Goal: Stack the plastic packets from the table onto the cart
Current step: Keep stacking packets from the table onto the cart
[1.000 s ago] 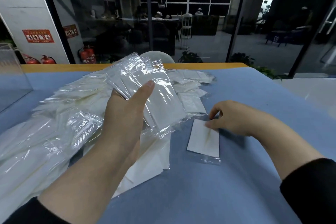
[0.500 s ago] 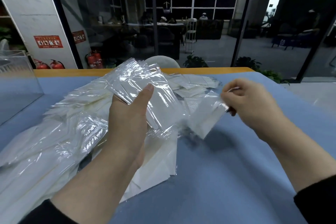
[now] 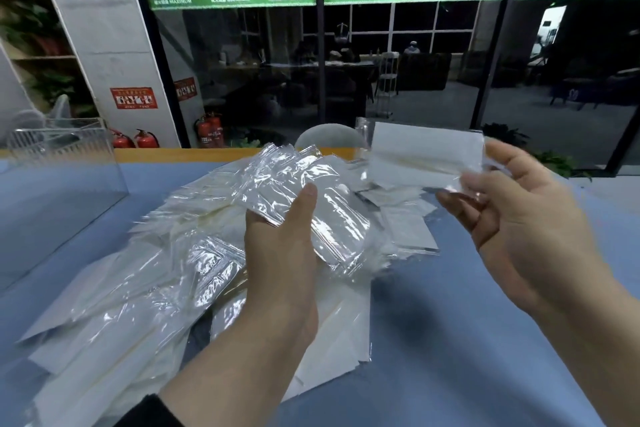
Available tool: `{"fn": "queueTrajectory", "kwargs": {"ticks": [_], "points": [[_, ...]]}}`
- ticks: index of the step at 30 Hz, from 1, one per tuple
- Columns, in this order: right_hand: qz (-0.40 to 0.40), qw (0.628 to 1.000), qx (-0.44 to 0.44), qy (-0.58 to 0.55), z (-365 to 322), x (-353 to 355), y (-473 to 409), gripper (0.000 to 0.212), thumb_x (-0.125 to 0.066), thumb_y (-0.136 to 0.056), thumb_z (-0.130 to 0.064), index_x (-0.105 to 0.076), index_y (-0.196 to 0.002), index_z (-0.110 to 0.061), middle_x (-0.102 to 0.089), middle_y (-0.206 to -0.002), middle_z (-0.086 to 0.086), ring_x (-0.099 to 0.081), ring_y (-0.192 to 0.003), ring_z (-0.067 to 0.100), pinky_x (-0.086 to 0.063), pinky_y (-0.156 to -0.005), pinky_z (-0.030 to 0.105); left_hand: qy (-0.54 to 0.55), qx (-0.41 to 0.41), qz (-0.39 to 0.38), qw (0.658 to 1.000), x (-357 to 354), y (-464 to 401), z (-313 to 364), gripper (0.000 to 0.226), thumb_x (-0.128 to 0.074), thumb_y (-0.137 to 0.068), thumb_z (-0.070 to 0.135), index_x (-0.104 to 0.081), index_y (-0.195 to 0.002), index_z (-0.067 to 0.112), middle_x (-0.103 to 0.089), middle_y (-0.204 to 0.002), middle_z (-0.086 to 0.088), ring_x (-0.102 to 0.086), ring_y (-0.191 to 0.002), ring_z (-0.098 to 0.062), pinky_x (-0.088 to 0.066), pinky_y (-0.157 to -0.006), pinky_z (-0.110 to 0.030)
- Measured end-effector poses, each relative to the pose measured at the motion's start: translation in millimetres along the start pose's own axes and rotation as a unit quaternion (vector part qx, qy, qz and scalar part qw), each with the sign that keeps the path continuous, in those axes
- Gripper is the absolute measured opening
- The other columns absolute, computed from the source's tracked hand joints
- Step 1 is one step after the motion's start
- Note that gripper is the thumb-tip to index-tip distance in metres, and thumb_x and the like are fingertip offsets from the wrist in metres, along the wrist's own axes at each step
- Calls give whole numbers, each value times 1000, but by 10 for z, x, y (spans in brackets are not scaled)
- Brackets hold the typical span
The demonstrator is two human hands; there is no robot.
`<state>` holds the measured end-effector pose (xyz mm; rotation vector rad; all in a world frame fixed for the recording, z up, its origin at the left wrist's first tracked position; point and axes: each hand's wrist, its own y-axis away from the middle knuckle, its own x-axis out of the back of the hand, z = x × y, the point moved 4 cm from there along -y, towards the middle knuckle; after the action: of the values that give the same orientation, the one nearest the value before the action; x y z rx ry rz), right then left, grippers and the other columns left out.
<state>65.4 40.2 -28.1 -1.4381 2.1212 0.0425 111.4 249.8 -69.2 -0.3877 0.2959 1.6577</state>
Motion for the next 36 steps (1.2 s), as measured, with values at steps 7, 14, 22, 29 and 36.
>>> {"fn": "queueTrajectory", "kwargs": {"ticks": [7, 14, 22, 29, 36], "points": [[4, 976, -26, 218, 376, -223, 289, 13, -70, -85, -6, -59, -79, -10, -50, -72, 4, -49, -68, 17, -41, -67, 35, 23, -19, -53, 998, -142, 169, -44, 36, -66, -96, 40, -57, -131, 37, -73, -121, 10, -69, -113, -15, -51, -102, -47], [-60, 947, -56, 310, 403, -297, 351, 45, -81, -72, -42, -63, -100, -13, -64, -83, 6, -59, -70, 19, -47, -69, 40, 46, -19, -97, 994, -179, 184, -51, 41, -71, -93, 20, -59, -133, 22, -74, -120, -4, -71, -112, -24, -51, -103, -52], [-153, 978, -78, 120, 274, -328, 486, 44, -67, -86, -29, -60, -129, -32, -72, -120, 3, -70, -111, 22, -52, -94, 41, 57, 10, -176, 983, -383, 432, -21, 43, -66, -93, 31, -61, -130, 10, -73, -120, -15, -69, -115, -31, -48, -107, -54], [-119, 912, 86, 383, -637, 433, 728, 48, -78, -80, -22, -61, -119, -45, -68, -109, -11, -69, -94, 16, -56, -78, 25, -17, -38, -172, 984, -654, 857, -95, 71, -64, -76, 75, -52, -135, 38, -71, -121, 17, -64, -118, -3, -46, -106, -37], [-201, 717, 73, 663, -651, 1192, 852, 53, -76, -86, -33, -46, -122, -59, -49, -122, -36, -49, -115, -8, -44, -92, 19, -224, -35, -227, 947, -1051, 1224, -461, 42, -53, -91, 65, -69, -91, 26, -67, -78, 18, -58, -76, 1, -43, -67, -17]]}}
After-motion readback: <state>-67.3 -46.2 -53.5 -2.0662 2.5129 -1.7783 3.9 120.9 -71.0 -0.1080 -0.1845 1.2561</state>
